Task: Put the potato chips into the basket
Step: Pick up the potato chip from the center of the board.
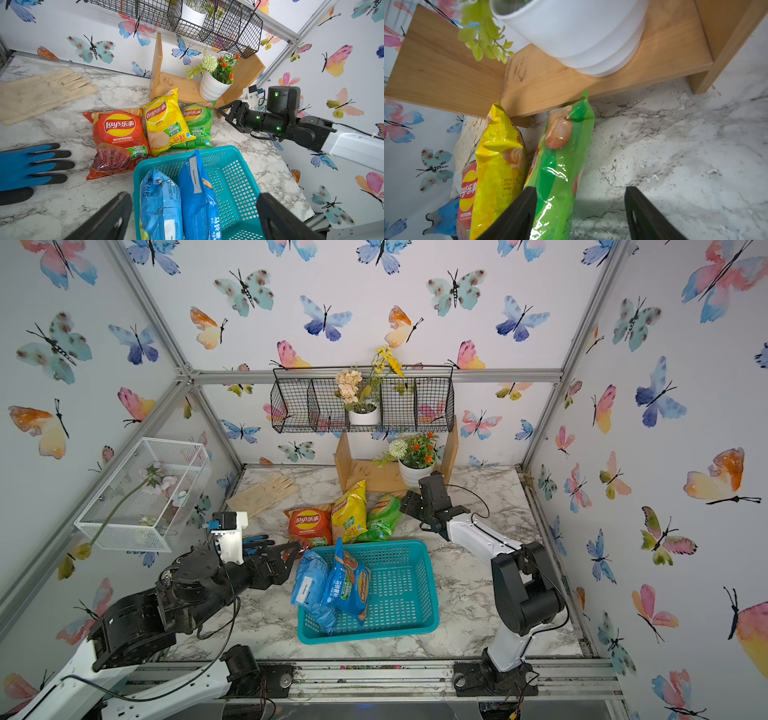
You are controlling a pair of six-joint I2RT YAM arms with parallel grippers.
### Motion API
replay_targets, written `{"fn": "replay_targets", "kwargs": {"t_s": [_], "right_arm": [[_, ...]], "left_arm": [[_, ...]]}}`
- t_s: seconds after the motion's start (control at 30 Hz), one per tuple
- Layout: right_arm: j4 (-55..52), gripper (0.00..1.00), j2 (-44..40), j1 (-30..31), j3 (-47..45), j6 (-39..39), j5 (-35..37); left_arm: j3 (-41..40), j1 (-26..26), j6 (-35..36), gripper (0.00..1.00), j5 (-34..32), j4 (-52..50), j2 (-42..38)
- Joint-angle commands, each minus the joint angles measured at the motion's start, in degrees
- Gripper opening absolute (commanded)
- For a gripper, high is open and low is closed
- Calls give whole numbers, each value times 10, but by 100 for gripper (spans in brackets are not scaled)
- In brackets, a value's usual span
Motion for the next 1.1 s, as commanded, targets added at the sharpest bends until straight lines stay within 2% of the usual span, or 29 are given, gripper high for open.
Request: {"fn": "replay_targets", "kwargs": {"t_s": [0.0, 0.17, 0.4, 0.7, 0.87, 1.03, 1.07], "right_arm": [[76, 72, 11, -2, 1, 54, -5], [125, 69, 36, -2, -6, 78, -11], [125, 66, 74, -2, 12, 92, 4], [160, 57, 98, -2, 5, 110, 5], [174, 38, 97, -2, 2, 111, -1], [180, 6, 79, -2, -9, 128, -13], [178, 2, 74, -2, -10, 129, -20]], "left_arm": [[-9, 2, -16, 99, 2, -5, -15], [-9, 2, -18, 99, 0, -15, -28], [4, 1, -17, 99, -7, -38, -35], [3, 2, -24, 99, -13, -55, -53], [1, 2, -27, 99, -14, -58, -56], [-3, 2, -22, 99, -13, -48, -51], [-3, 2, -19, 99, -14, -47, -48]]}}
